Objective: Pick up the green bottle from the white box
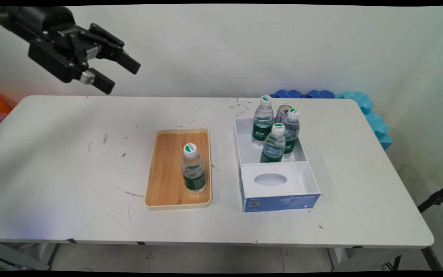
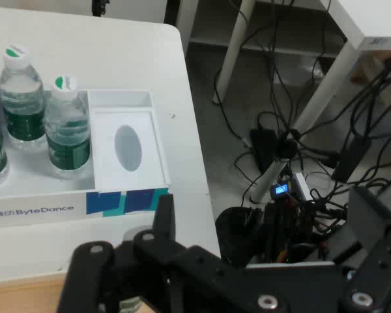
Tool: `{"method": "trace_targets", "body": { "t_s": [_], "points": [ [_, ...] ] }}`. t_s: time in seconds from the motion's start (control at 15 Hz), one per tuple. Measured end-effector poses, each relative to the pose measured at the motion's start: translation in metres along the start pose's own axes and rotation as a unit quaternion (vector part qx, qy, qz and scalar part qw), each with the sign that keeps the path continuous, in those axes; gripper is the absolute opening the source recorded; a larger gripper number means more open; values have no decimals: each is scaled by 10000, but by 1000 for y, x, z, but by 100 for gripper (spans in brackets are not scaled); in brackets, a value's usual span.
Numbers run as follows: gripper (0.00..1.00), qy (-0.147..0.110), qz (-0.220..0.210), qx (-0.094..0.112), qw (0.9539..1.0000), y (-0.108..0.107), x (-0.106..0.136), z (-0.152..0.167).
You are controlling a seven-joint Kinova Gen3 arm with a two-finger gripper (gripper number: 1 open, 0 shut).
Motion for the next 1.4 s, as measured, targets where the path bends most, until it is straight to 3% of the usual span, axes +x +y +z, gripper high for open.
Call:
{"method": "trace_targets", "body": {
  "t_s": [0.2, 0.6, 1.13, 1.4],
  "points": [
    [100, 23, -65, 154, 9999, -7, 4, 10],
    [100, -39, -196, 684, 9975, -42, 11, 65],
    [100, -265, -339, 1624, 9858, -126, 6, 169],
    [100, -353, -366, 1926, 9800, -161, -4, 212]
  ]
}}
